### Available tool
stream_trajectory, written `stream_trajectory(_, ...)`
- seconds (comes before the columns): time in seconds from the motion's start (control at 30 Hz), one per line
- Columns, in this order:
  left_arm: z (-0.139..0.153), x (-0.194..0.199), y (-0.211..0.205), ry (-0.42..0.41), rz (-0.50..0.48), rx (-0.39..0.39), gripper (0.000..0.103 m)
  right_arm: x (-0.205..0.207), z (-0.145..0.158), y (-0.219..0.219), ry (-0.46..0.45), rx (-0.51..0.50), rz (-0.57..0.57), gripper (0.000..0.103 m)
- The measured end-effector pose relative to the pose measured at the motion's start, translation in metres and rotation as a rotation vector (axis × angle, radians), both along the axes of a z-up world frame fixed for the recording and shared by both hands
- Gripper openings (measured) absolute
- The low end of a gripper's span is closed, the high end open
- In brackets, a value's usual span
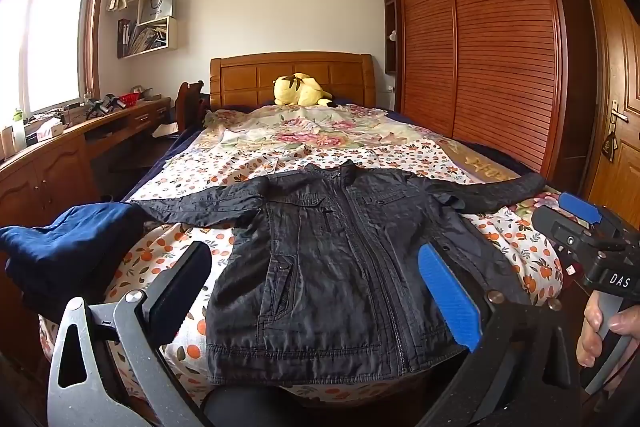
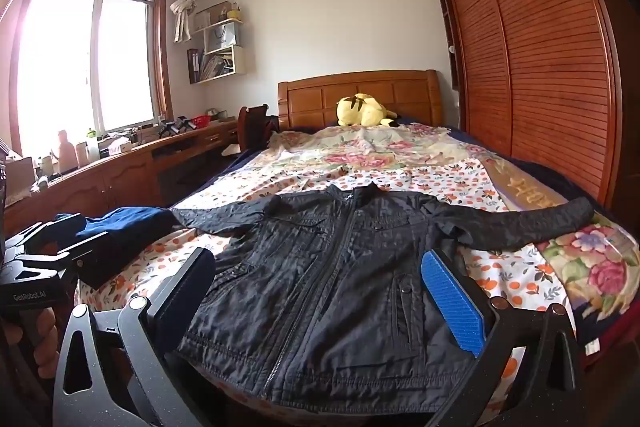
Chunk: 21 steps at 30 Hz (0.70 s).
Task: Fold large clothes
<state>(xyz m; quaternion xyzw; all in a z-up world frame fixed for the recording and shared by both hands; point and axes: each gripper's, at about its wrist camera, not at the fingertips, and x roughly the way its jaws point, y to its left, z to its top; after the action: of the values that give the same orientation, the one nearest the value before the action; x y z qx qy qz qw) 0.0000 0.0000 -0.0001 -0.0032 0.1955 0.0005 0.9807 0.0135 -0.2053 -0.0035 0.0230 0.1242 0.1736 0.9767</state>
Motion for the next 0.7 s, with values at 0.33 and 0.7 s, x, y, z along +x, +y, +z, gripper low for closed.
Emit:
stream_trajectory(0.33,-0.0027,0.0024,-0.0058,0.001,0.006,0.002,0.103,0.0007,-0.0004,-0.0002,0.002,0.003,0.001,0.103)
stream_trajectory(0.7,-0.0045,-0.0007,-0.0044,-0.023,0.002,0.003,0.103,0.0019,-0.0016,-0.0008,0.005,0.000,-0.002,0.103)
